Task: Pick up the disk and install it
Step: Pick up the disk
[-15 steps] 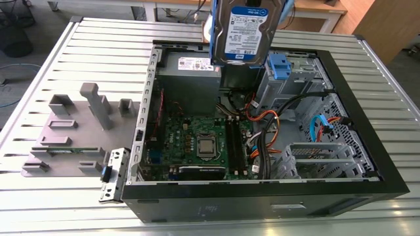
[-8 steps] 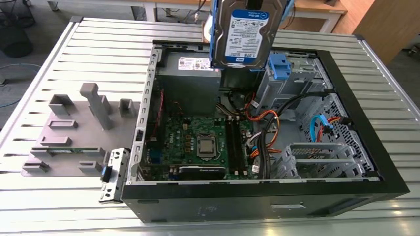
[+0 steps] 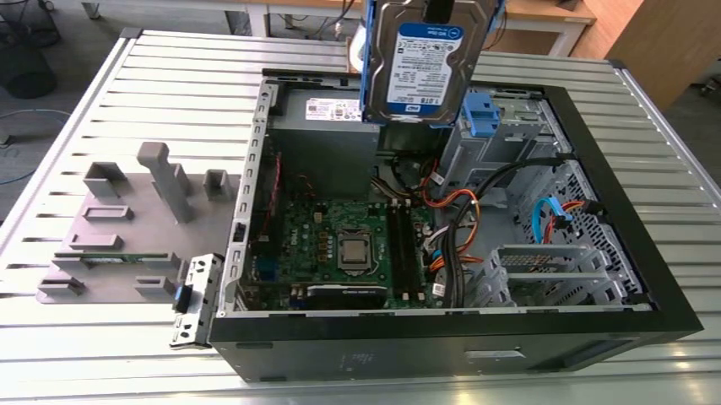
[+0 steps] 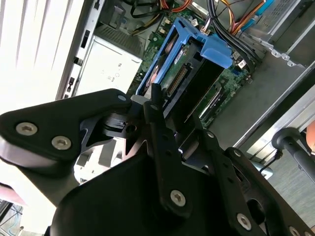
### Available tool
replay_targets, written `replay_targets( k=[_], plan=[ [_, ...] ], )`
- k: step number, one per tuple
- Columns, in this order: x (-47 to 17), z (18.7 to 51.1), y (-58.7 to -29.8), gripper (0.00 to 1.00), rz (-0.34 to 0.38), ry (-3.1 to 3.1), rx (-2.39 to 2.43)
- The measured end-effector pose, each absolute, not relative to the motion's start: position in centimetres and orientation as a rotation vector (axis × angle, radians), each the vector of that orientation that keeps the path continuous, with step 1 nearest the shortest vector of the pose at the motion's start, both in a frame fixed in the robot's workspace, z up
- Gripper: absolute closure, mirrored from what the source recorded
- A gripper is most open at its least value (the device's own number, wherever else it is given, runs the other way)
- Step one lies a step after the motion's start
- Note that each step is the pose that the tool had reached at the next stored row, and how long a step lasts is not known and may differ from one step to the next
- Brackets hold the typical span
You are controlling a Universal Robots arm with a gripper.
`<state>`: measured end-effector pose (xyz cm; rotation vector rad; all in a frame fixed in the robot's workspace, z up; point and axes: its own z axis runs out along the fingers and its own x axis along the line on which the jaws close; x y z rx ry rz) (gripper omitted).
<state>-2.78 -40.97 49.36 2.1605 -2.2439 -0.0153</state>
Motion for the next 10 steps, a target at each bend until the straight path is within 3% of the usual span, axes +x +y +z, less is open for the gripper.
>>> replay_targets(
  k=[10],
  plan=[
    [-2.8, 49.2, -42.2, 0.65, -0.015, -2.244, 2.160]
  ],
)
